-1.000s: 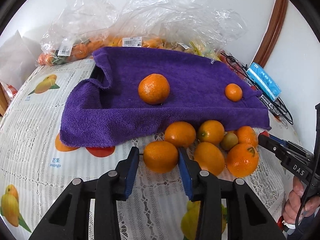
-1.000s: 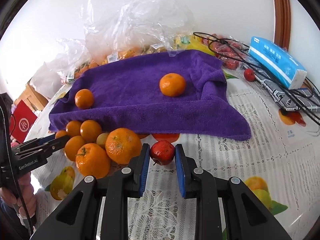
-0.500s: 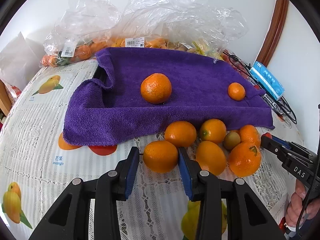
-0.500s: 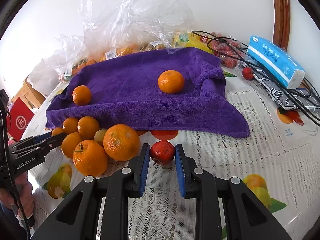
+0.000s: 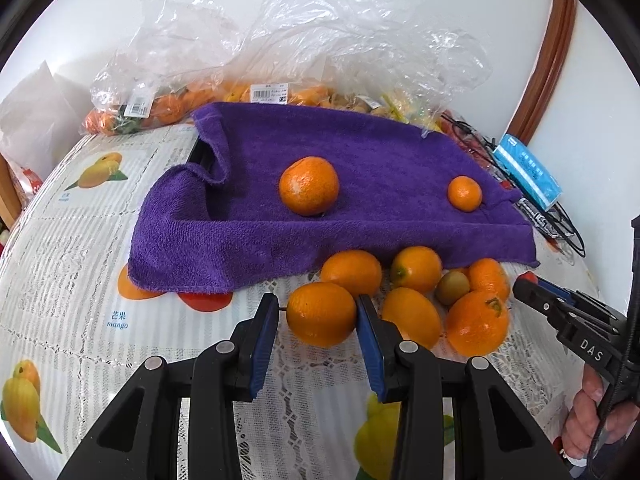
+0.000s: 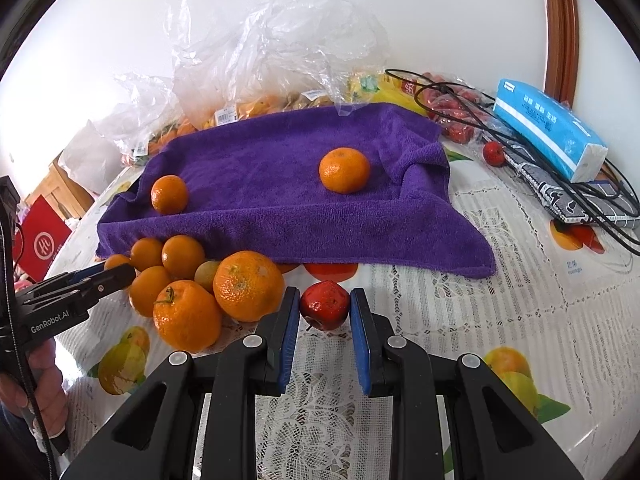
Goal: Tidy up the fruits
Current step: 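Carry the tomato onto the towel and open the right tool while the left carries its orange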
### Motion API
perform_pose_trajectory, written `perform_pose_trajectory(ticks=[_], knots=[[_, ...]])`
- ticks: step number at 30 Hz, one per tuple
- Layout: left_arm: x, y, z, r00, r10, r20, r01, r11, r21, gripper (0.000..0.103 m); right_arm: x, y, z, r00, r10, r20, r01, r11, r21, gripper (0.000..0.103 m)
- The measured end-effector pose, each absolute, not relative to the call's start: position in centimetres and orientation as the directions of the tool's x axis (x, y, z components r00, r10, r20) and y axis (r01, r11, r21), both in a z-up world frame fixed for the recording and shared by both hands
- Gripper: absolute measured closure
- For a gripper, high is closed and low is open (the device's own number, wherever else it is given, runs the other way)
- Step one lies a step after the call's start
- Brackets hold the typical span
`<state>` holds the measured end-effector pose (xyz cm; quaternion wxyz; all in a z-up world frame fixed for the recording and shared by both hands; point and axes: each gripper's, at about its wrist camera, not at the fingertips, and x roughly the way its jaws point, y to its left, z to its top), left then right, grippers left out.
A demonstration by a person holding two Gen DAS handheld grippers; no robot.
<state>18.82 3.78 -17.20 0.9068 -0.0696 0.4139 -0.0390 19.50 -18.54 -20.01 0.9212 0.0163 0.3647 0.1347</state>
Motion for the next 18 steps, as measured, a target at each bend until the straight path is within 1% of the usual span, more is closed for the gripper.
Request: perform_pose_trajectory(ticks=[3, 14, 18], knots=[[18.5, 3.5, -16.8, 0.675, -0.121, -0.728, 0.019, 0.989, -0.146, 0.066, 19.4, -18.7, -19.9, 0.706, 0.262, -0.658, -0.233, 0.963, 0.134, 0.078], [17.9, 3.2, -15.9, 0.704, -0.17, -0.69, 0.059, 0.981, -0.183, 0.066, 19.2, -18.6, -19.8, 0.712, 0.263, -0.651, -0.232, 0.963, 0.135, 0.078], [17.6, 3.2, -15.7, 0.721, -0.171, -0.671, 0.064, 0.981, -0.181, 0.066, 18.9, -18.6, -19.6, 0.721, 0.266, -0.639, -0.238, 0.962, 0.132, 0.078]])
